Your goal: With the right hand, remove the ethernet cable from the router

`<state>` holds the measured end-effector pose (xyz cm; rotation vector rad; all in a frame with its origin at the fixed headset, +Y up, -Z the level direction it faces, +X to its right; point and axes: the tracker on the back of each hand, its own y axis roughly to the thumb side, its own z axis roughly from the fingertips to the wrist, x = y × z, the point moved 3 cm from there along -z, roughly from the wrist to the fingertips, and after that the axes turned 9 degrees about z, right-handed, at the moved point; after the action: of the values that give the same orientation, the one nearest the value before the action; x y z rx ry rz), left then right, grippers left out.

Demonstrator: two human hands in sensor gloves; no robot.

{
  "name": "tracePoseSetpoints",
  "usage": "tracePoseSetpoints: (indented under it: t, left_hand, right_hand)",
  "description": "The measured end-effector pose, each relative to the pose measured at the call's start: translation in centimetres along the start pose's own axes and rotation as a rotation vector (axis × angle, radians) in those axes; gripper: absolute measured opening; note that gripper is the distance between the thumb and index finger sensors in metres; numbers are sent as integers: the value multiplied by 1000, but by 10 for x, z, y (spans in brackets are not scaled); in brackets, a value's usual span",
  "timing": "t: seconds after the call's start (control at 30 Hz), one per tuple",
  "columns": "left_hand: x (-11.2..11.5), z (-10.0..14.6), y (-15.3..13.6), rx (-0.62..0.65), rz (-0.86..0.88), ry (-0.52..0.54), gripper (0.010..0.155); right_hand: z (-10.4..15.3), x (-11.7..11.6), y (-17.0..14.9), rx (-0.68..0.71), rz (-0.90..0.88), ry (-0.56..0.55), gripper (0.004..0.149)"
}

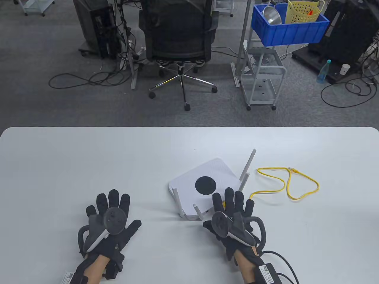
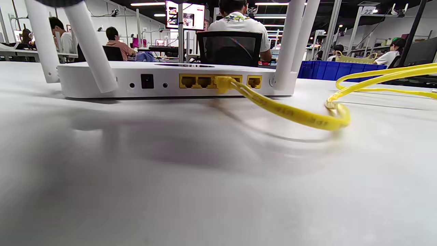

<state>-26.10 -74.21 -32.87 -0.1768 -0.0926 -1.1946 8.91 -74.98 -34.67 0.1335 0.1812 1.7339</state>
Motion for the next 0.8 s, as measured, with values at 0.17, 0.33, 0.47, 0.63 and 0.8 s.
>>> tracePoseSetpoints:
  t: [0.17, 0.33, 0.47, 0.63, 0.8]
  left_hand:
    - [1, -1, -2, -9, 11, -10, 84]
    - [1, -1, -1, -4, 8, -16, 85]
    - [1, -1, -1, -1, 0, -15, 84]
    - [0, 0, -3, -6, 11, -13, 84]
    - [-2, 1, -4, -6, 21, -11, 85]
  right_hand:
    - [1, 1, 0, -1, 5, 10, 94]
    - [0, 1, 0, 0, 4, 11, 94]
    - [0, -1, 3, 8, 11, 27, 95]
    - [2, 3, 8, 30, -18, 28, 96]
    - [4, 18, 18, 55, -51, 0, 99]
